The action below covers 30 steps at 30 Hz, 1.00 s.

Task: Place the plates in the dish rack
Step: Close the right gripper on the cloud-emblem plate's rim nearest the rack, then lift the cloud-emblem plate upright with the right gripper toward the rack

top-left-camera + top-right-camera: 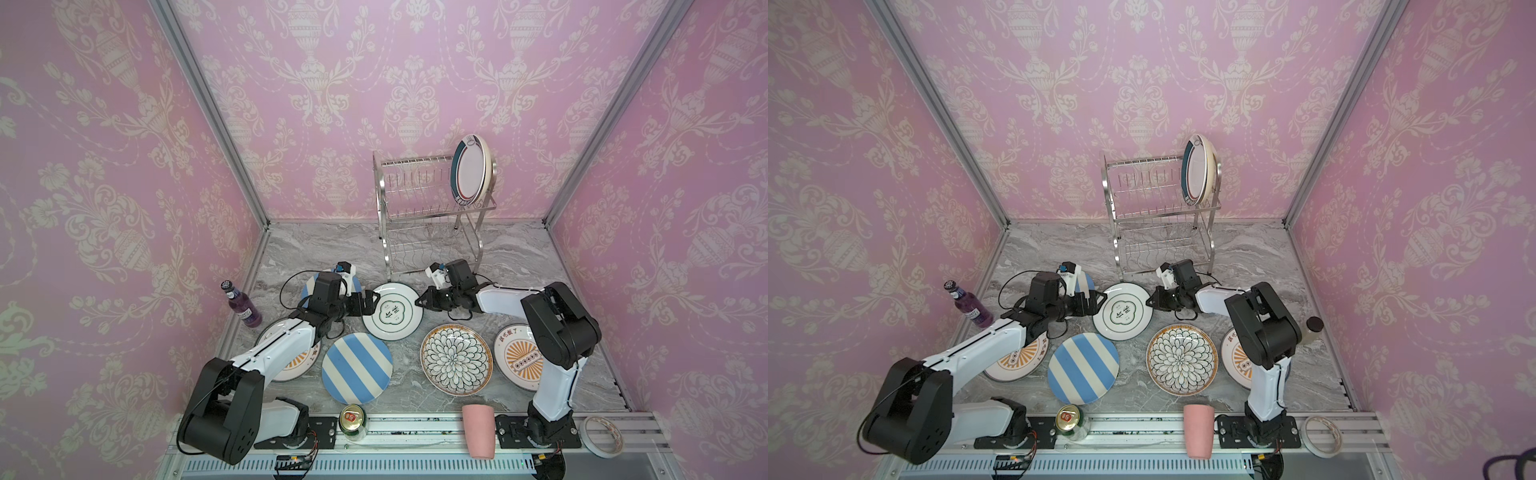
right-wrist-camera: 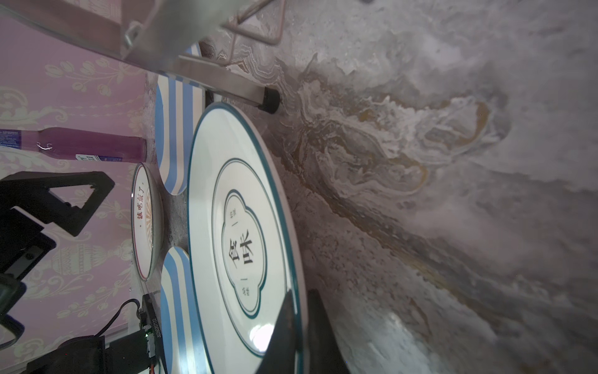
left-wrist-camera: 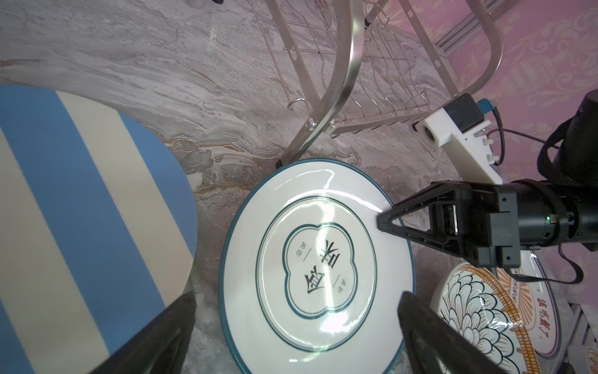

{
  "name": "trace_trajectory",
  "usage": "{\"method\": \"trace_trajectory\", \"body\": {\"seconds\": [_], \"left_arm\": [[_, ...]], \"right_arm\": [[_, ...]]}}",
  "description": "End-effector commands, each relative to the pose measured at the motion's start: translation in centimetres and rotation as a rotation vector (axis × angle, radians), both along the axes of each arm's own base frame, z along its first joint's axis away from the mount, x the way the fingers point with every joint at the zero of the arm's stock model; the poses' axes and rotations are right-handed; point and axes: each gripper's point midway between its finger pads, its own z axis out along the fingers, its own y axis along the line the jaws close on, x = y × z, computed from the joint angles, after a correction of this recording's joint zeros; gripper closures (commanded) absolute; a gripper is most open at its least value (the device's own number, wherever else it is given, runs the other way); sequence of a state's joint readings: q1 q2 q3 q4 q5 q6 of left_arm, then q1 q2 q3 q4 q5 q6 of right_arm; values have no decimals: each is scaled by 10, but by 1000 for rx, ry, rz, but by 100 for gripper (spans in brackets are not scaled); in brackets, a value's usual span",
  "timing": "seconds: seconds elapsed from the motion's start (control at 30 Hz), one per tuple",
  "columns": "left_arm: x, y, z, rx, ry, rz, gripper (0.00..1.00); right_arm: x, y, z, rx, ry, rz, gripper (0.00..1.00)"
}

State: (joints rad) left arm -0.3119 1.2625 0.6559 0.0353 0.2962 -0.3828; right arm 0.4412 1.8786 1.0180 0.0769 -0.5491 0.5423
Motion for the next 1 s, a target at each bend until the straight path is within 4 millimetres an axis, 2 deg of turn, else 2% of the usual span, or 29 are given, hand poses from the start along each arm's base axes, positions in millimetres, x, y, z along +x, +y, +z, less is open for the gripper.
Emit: {"method": "trace_trajectory", "body": {"seconds": [0.0,0.17,0.27,0.3,0.4,0.57,0.77,0.93,0.97], "left_arm": [[4,15,30,76,-93,50,1],[5,24,57,123,-189,65,1],[8,26,60,155,-209,64,1],[16,24,77,145,-248,67,1],[23,17,85,112,-271,54,1],[33,9,96,80,-300,40,1],[38,7,99,100,-315,24,1],[42,7,108,110,-337,24,1],[42,6,109,107,-337,20,1]], "right_arm": [[-3,-8,13,-87,-44,-3,100],[-4,-13,28,-117,-83,-25,100],[-6,-19,38,-172,-121,-31,100],[-7,-23,42,-220,-143,-33,100],[-12,-28,58,-284,-186,-24,100],[-19,-31,93,-264,-251,-38,100],[-34,-37,136,-296,-340,-35,100],[-47,-56,175,-363,-423,-51,100],[-48,-61,198,-370,-465,-67,100]]}}
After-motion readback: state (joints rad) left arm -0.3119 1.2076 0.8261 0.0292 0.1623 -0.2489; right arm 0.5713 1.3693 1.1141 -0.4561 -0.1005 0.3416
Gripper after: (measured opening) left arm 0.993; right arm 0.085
